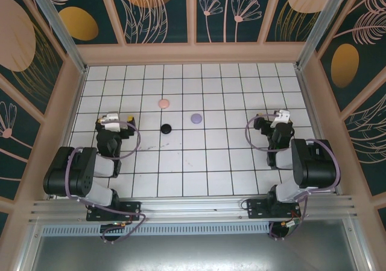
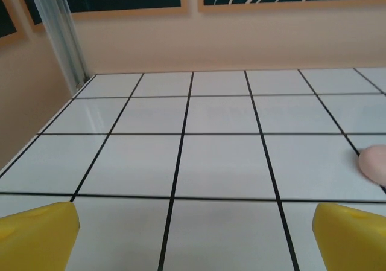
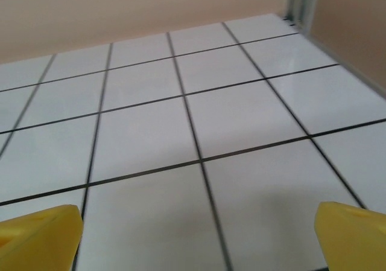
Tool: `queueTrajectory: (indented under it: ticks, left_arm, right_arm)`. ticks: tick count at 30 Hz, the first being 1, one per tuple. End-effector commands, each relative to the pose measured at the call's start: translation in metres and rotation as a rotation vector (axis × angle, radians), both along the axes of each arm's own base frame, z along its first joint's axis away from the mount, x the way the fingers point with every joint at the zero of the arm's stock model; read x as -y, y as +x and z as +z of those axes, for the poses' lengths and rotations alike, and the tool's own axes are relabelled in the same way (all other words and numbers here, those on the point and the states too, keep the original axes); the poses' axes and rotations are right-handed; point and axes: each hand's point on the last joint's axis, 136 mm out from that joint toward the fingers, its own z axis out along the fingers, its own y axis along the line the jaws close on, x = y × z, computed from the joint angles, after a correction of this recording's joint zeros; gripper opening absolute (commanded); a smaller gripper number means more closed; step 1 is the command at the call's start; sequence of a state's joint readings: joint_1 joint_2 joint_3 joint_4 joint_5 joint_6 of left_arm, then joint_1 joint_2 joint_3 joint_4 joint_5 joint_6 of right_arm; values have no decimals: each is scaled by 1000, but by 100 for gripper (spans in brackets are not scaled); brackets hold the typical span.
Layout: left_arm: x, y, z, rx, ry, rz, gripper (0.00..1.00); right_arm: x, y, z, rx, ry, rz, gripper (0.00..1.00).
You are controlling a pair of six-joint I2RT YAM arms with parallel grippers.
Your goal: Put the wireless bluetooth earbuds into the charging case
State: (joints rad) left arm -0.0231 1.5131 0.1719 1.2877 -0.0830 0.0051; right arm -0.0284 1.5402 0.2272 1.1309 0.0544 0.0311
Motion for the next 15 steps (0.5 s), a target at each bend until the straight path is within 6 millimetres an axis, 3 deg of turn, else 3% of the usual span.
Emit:
queueTrajectory:
  ticks: [1,4,15]
  left_arm:
    - [5,14,18,52,-71,-69,99]
    - [-5,18,16,40,-85,-12,99]
    - [-5,18,16,43,-85,-11,99]
  right_arm:
    - [-10,9,30,118,4,83,99]
    - [-10,9,30,117,-3,74,99]
    - [-11,11,29,110,2,82,99]
